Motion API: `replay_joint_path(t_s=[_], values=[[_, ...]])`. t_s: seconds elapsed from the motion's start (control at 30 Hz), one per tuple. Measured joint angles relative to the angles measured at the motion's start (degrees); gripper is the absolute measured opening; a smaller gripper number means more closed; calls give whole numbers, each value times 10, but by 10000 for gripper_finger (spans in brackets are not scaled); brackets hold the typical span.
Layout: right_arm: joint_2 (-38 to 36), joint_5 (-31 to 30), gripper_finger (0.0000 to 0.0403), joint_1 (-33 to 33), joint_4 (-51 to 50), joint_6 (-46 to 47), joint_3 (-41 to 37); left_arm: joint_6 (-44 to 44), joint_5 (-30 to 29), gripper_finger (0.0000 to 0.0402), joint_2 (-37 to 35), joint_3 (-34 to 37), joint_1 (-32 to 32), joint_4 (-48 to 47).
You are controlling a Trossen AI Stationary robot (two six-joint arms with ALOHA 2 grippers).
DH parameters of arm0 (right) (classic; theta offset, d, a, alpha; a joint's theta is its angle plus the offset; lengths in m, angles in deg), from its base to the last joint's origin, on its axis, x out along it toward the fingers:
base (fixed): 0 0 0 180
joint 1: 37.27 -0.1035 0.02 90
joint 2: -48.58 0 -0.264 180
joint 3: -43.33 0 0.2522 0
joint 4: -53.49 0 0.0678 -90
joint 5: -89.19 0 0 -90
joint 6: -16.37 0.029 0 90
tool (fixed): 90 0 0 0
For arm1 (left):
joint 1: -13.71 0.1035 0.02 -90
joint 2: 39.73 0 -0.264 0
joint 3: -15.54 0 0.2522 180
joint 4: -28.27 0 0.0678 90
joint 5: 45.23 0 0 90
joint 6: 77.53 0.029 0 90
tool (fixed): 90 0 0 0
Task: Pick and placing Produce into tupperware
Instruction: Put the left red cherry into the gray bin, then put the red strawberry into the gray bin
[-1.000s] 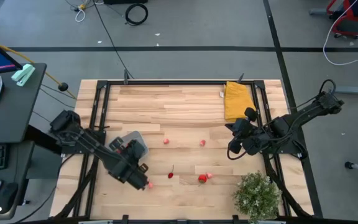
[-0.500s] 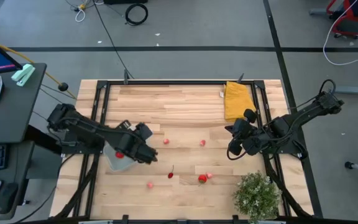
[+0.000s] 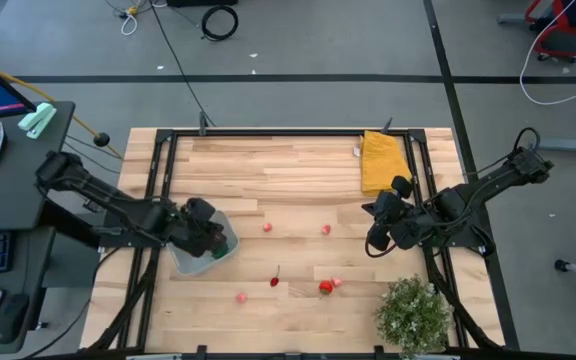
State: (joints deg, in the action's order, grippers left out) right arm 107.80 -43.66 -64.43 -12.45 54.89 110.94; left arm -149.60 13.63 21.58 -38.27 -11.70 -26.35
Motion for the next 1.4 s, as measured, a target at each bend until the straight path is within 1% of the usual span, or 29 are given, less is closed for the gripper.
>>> replay_joint_path(t_s=[0.1,0.2,0.3,0.4,0.6,0.77,0.87,1.07,1.13,1.2,1.3,1.4], values=[[0,0,18,0,0,0,0,-37,0,23,-7,53,8,33],[0,0,18,0,0,0,0,-56,2,28,-7,76,19,37],[0,0,18,0,0,-1,0,-33,13,41,-6,78,27,41],[0,0,18,0,0,-1,0,-5,16,62,-6,68,30,44],[0,-1,18,0,0,-1,0,-4,16,111,-6,66,44,47],[0,-1,18,0,0,-1,0,-2,16,132,-6,66,57,95],[0,-1,18,0,0,-2,0,14,16,130,-6,66,60,150],[0,-1,18,0,0,-12,0,135,13,105,-6,66,69,332],[0,-1,18,0,0,-12,0,162,12,97,-6,66,76,371],[0,-1,18,0,0,-12,0,170,13,92,-6,66,86,383],[0,-1,18,0,0,-12,0,160,15,90,-1,66,105,378],[0,-1,18,0,0,-12,0,162,37,92,16,66,128,380]])
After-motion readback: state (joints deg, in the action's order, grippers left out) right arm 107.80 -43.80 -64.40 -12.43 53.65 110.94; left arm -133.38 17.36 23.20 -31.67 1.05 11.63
